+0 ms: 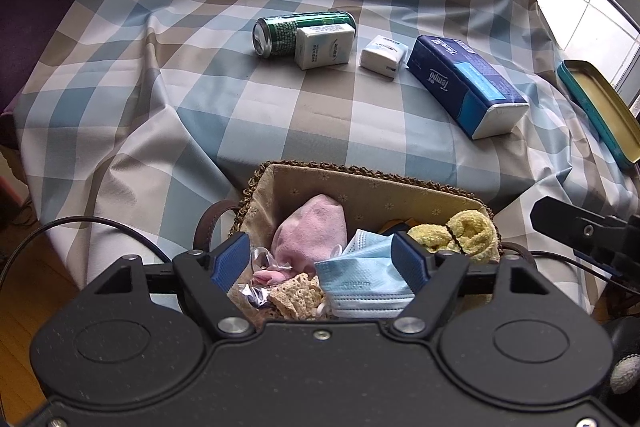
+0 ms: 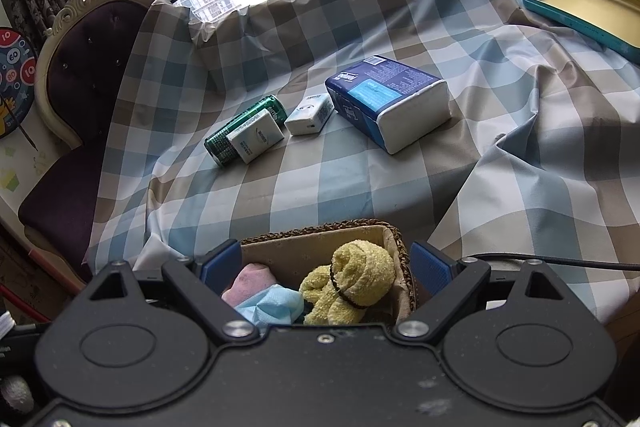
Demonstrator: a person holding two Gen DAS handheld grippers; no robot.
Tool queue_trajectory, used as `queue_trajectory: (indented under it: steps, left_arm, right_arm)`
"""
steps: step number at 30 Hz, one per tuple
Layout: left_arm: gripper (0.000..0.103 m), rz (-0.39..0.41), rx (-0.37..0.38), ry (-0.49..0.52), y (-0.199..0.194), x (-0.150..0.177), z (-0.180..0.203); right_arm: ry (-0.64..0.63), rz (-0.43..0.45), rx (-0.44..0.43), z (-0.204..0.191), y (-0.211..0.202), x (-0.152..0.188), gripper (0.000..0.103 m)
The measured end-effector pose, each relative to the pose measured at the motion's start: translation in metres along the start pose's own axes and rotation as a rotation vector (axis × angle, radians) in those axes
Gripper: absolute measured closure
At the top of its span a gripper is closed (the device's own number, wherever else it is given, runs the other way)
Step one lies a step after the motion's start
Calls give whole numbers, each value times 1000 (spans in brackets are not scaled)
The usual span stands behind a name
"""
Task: Organize soft objects
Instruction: 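Move both tools back over the table toward the white tissue packs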
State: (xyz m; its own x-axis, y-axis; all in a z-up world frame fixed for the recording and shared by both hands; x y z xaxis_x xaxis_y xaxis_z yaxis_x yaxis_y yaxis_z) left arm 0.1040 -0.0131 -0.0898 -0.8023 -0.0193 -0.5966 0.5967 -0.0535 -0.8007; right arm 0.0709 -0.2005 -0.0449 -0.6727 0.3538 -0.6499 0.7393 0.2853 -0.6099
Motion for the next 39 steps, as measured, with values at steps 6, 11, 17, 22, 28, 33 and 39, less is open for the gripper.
queue_trajectory:
  steps: [6, 11, 17, 22, 28, 33, 39]
  left_arm:
    - [29, -2, -39, 6, 4, 1, -5]
    - [29, -8, -62, 8, 8, 3, -9]
    - [29, -18, -96, 21, 14, 5, -14]
    - [29, -11, -126, 34, 17, 5, -17]
    - [29, -13, -142, 41, 26, -1, -21]
    - [29, 5, -153, 51, 31, -11, -23]
    - [28, 12, -140, 56, 40, -29, -23]
  right_arm:
    - [0, -15, 7, 1, 5, 2, 11]
    - [-1, -31, 12, 2, 10, 4, 11]
    - [-3, -51, 18, 4, 16, 7, 11]
    - [-17, -67, 27, 6, 24, 7, 11]
    - [-39, -76, 35, 7, 36, 2, 11]
    - [-104, -50, 57, 5, 45, -14, 9]
    - [-186, -6, 73, 3, 57, -41, 6]
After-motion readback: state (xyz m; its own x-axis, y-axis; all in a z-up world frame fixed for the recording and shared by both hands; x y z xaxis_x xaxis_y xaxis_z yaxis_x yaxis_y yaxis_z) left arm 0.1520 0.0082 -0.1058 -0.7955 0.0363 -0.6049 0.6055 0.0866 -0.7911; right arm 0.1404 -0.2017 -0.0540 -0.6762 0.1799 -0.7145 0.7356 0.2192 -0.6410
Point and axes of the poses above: each gripper's, at about its wrist camera, not at the fingertips, and y roughly the way its jaws point, z to its right, x to its underside, the point moved 10 cm from there along y, roughly the way its jaws point, and after that the axes turned 8 degrees about -x, right-handed, at the moved point
